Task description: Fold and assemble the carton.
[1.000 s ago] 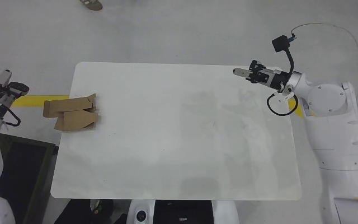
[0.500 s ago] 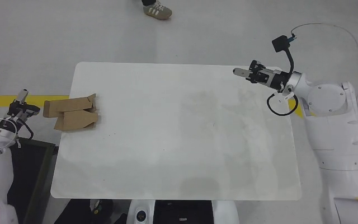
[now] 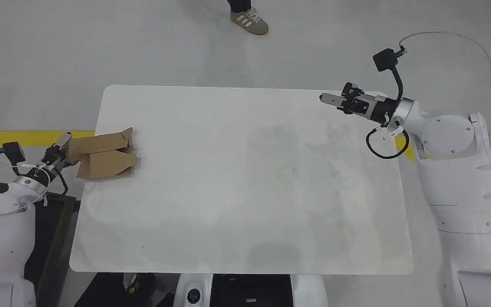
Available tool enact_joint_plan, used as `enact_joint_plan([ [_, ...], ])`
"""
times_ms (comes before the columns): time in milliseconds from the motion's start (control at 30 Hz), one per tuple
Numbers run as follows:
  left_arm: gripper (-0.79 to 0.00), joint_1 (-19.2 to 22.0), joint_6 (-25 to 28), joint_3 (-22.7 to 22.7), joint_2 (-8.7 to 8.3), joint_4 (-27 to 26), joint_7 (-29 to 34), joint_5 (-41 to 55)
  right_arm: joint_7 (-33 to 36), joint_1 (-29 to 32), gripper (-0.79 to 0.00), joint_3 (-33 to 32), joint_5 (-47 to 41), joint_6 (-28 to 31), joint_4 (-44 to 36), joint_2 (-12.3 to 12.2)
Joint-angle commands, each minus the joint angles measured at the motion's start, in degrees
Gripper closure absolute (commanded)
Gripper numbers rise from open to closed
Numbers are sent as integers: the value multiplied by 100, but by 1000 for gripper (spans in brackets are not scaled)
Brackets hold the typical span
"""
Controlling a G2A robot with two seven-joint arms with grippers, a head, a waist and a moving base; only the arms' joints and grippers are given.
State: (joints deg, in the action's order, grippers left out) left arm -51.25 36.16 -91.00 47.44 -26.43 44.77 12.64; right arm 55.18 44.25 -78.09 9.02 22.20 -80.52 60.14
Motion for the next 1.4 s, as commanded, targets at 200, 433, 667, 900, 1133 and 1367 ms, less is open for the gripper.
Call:
enact_joint_plan([
  [200,0,152,-84,143,46,164,-39,-149,0,0,-785,0,0,0,0,0],
  [433,0,260,-124,200,65,269,-56,-202,0,0,-785,0,0,0,0,0],
  [667,0,317,-76,161,72,340,18,-38,0,0,-785,0,0,0,0,0],
  [900,0,365,70,-68,28,290,222,447,0,0,-785,0,0,0,0,0],
  [1133,0,425,237,-331,-71,-24,445,800,0,0,-785,0,0,0,0,0],
  [1367,0,587,412,-502,-178,-595,578,824,0,0,-785,0,0,0,0,0],
])
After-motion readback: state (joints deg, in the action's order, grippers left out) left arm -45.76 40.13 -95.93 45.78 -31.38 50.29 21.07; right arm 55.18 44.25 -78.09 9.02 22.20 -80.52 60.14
